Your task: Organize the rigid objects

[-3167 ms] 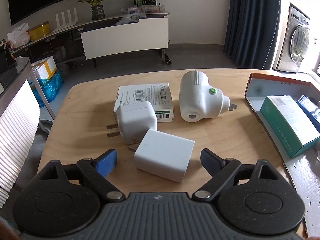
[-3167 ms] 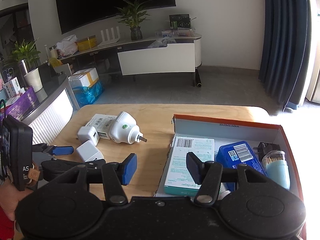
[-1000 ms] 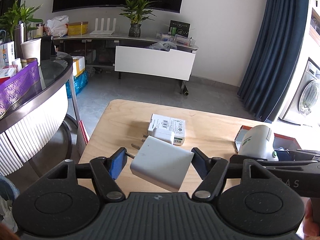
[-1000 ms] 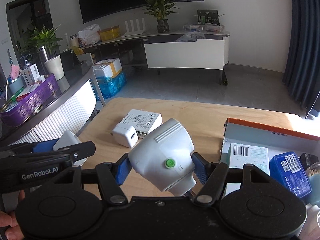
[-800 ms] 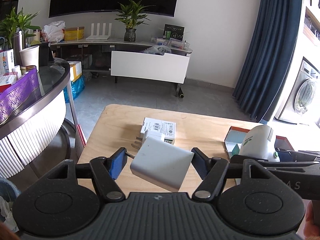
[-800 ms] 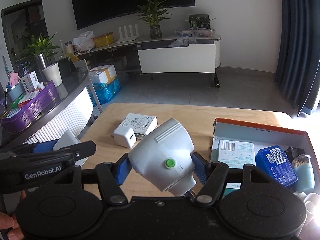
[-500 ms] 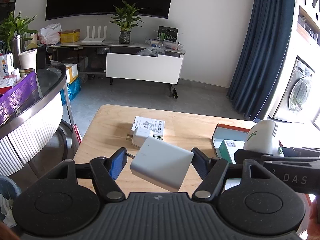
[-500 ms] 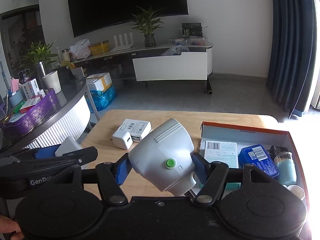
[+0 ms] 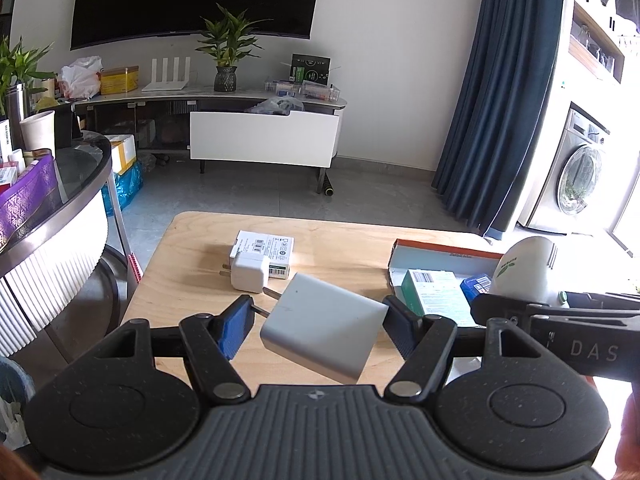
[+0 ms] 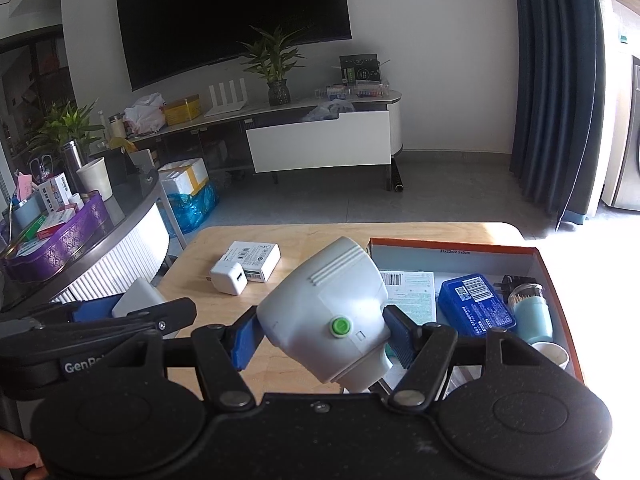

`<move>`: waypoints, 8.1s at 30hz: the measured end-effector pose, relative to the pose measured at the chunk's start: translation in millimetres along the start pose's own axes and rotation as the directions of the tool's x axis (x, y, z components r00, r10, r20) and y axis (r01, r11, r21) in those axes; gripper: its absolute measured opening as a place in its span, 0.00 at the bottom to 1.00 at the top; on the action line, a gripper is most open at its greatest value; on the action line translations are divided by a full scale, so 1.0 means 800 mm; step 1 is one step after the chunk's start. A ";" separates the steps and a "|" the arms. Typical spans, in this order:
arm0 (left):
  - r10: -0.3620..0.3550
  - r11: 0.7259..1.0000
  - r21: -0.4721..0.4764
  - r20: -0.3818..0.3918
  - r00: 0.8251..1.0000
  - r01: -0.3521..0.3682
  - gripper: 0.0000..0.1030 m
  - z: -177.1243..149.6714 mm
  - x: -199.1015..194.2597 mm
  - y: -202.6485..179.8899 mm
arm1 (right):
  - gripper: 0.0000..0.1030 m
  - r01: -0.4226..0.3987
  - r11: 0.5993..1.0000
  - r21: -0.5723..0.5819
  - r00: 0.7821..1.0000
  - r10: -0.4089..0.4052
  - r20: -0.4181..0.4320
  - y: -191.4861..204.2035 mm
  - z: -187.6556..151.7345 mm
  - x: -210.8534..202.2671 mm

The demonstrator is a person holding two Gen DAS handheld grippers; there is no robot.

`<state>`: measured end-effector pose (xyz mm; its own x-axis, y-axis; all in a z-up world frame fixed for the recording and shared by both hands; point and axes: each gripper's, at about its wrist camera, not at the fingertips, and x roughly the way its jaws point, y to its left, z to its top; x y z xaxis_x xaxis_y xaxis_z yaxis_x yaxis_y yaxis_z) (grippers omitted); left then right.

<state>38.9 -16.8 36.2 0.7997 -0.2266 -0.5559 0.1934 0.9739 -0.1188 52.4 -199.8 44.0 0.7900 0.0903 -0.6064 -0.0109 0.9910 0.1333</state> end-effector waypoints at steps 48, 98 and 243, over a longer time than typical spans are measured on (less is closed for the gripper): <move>-0.137 0.951 0.247 -0.194 0.971 0.183 0.70 -0.070 0.112 -0.096 | 0.76 0.135 0.972 0.191 0.991 -0.137 0.000 -0.122 -0.041 -0.053; -0.215 0.969 0.105 -0.096 0.972 0.224 0.26 -0.037 0.002 -0.110 | 0.77 0.119 0.981 0.156 0.993 -0.120 -0.006 -0.118 -0.055 -0.069; -0.107 0.987 0.100 -0.156 0.982 0.123 0.75 -0.019 0.088 -0.129 | 0.79 0.142 0.986 0.086 0.990 -0.143 0.011 -0.136 -0.002 -0.005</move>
<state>66.4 -133.1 -3.4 0.6763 -0.3246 -0.6613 0.3462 0.9324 -0.1038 49.2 -308.3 30.7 0.7901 -0.0536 -0.6107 0.1537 0.9817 0.1128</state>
